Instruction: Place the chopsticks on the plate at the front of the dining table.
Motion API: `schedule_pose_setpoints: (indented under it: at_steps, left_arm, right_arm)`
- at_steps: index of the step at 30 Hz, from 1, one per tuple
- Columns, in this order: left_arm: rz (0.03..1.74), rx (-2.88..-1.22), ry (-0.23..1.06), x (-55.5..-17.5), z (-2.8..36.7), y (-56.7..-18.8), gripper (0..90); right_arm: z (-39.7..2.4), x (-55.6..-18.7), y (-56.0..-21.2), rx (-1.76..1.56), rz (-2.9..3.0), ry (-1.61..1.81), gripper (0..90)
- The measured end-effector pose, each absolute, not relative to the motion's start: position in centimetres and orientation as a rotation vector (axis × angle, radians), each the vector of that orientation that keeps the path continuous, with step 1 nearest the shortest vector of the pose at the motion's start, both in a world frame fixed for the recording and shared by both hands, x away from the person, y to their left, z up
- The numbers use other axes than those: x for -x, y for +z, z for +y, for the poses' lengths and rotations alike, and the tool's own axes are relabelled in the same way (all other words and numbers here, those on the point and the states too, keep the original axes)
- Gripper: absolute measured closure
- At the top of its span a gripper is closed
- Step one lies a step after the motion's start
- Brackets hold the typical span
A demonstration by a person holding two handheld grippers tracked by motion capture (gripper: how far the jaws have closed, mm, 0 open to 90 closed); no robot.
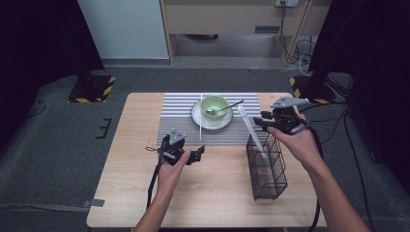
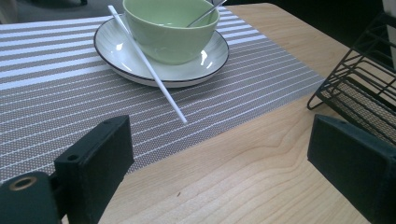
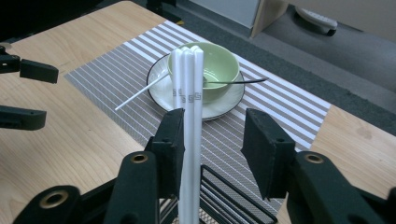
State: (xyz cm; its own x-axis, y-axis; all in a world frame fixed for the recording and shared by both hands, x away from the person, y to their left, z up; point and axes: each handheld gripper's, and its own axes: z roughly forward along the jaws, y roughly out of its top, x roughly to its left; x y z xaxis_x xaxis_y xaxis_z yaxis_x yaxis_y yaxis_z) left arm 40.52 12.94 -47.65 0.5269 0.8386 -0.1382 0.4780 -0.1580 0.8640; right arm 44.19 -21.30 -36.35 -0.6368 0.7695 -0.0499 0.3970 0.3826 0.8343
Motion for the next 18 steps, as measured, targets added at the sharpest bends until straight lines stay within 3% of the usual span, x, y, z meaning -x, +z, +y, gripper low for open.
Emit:
schedule_pose_setpoints:
  at_steps: [8,18]
  left_arm:
    - [1.091,-1.821,0.465,-40.4,13.3,-48.0,6.3]
    - [1.084,-1.832,0.461,-40.3,13.5,-48.1,6.5]
  right_arm:
    - [-19.8,-45.3,-37.1,-1.017,2.262,1.137,54.0]
    - [-18.9,-46.2,-38.0,-1.025,2.285,1.123,57.4]
